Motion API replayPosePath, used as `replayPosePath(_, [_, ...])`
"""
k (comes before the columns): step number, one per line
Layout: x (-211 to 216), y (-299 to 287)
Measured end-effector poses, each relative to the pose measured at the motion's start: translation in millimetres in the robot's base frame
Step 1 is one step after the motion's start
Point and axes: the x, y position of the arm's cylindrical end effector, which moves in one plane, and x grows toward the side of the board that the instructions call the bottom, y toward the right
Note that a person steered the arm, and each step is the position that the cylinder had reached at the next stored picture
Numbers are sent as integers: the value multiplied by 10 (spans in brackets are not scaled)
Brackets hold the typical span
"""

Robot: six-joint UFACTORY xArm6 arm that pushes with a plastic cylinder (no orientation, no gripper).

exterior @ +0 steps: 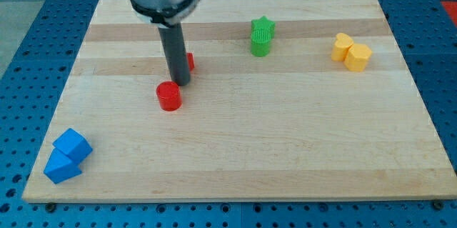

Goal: Adjust the red star above the red circle

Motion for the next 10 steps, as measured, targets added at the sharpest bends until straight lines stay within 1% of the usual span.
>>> replayPosePath(1, [-87, -76])
replayPosePath(2, [-10, -32])
replayPosePath(3, [284, 315])
replayPosePath(4, [324, 554])
replayPosePath(5, [-417, 540])
replayPosePath(7, [-594, 534])
replayPosePath(8, [-578, 400])
replayPosePath(9, [-417, 253])
replayPosePath(10, [-411, 205])
